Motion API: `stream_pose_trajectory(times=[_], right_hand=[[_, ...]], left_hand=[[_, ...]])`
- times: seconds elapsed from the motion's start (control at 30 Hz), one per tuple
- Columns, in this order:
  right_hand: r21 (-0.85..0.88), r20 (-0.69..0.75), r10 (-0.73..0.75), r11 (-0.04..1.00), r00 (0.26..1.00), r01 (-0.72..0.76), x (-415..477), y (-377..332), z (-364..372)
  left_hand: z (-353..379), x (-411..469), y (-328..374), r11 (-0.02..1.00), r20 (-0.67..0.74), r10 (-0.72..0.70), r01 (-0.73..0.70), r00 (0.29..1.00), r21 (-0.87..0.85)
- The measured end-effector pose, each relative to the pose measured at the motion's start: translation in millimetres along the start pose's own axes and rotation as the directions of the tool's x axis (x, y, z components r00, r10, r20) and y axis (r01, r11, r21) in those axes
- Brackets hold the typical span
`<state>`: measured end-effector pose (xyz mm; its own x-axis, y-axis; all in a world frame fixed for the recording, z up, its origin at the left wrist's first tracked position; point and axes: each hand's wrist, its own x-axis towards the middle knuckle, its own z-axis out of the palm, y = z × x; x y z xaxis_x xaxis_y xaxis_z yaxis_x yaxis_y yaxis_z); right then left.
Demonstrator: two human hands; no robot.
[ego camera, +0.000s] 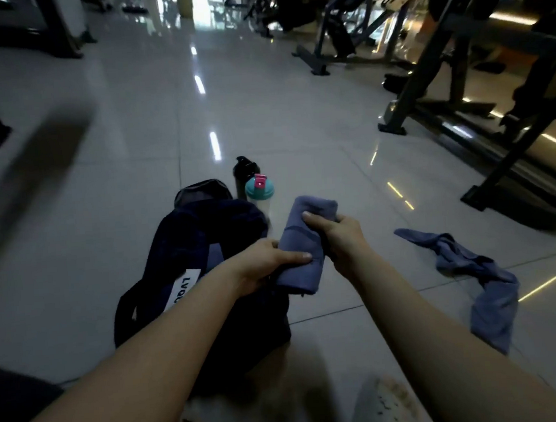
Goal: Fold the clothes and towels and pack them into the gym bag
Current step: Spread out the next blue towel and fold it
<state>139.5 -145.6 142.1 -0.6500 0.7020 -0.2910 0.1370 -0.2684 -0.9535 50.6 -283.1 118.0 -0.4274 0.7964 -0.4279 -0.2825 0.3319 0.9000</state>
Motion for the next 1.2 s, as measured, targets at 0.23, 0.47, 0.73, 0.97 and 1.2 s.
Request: stream_pose_trajectory(times=[0.23,0.47,0.73,0.97,1.2], right_hand=[[-0.342,0.305,0.245,0.930,0.920,-0.134,40.3,13.2,65.8],[-0.585,0.369,0.383,0.803,0.847,-0.108,56.7,47.0,105.3],[-0.651,0.276,0.272,0.758,0.922,-0.029,49.1,74.2,97.3],[-0.982,0.174,0.233,0.118,0.957,0.150,23.3,123.5,85.8],[-0.950,0.173,0.293,0.302,0.940,0.080,38.0,120.5,43.5]], left_hand=[[-74.7,-8.0,-12.4,0.992,-0.196,-0.072,0.049,0.978,-0.120],[-119.2,-16.0,-46.2,0.978,-0.309,-0.103,0.041,0.946,-0.202],[-150.9,-16.1,-74.2,0.967,-0.373,-0.177,0.091,0.911,-0.237],[-172.5,-22.2,-82.1,0.973,-0.405,-0.221,0.173,0.887,-0.151],[-155.7,-1.2,-82.8,0.962,-0.423,-0.260,0.198,0.868,-0.185]])
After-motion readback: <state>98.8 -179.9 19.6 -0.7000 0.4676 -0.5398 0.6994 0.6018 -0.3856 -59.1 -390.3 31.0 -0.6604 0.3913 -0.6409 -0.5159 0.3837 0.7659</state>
